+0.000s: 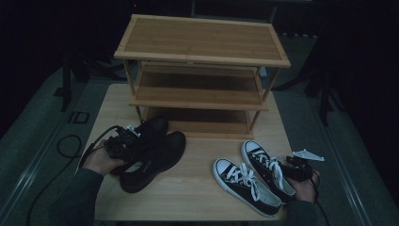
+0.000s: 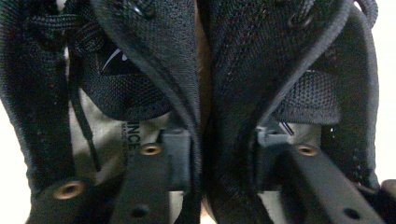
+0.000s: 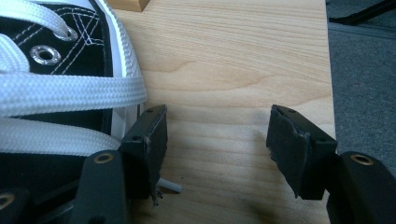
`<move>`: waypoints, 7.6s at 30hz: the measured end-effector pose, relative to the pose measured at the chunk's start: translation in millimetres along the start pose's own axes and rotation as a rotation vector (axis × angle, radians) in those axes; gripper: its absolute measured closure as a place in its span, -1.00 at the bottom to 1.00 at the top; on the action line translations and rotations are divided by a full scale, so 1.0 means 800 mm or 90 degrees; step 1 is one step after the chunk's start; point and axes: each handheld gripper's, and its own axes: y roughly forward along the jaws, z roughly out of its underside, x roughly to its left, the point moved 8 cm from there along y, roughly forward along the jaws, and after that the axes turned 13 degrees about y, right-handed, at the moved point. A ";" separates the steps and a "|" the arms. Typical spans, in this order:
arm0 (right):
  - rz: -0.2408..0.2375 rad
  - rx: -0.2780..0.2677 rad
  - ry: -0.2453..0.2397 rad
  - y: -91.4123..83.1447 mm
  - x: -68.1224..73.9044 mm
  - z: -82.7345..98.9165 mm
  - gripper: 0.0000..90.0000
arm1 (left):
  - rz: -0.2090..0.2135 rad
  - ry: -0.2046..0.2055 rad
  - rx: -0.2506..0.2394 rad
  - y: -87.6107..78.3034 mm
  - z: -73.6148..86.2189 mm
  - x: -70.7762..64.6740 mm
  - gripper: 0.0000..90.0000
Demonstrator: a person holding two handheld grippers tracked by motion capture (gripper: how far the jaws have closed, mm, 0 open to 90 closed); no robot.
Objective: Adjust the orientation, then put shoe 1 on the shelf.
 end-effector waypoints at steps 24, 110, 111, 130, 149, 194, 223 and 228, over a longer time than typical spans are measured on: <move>0.000 -0.001 -0.001 0.000 0.000 0.000 -0.16 | -0.025 -0.009 -0.047 -0.007 -0.012 -0.001 0.91; -0.006 -0.001 0.004 0.000 -0.001 -0.001 -0.17 | -0.138 -0.097 -0.076 0.041 -0.178 -0.002 0.90; -0.006 -0.001 0.004 0.000 -0.001 -0.001 -0.17 | -0.141 -0.100 -0.076 0.041 -0.180 -0.002 0.90; -0.005 -0.001 0.004 0.000 -0.001 -0.001 -0.17 | -0.147 -0.108 -0.110 0.041 -0.190 -0.012 0.42; -0.005 -0.001 0.004 0.000 -0.001 0.000 -0.17 | -0.099 0.003 -0.220 -0.019 -0.146 -0.030 0.34; -0.002 -0.001 0.004 0.000 -0.001 -0.001 -0.19 | -0.023 0.112 -0.191 0.057 -0.089 -0.094 1.00; 0.005 -0.001 0.003 0.001 -0.002 -0.001 -0.24 | -0.034 0.136 -0.193 0.091 -0.143 -0.113 1.00; 0.005 -0.001 0.003 0.001 -0.002 -0.001 -0.24 | -0.041 0.149 -0.182 0.094 -0.148 -0.118 1.00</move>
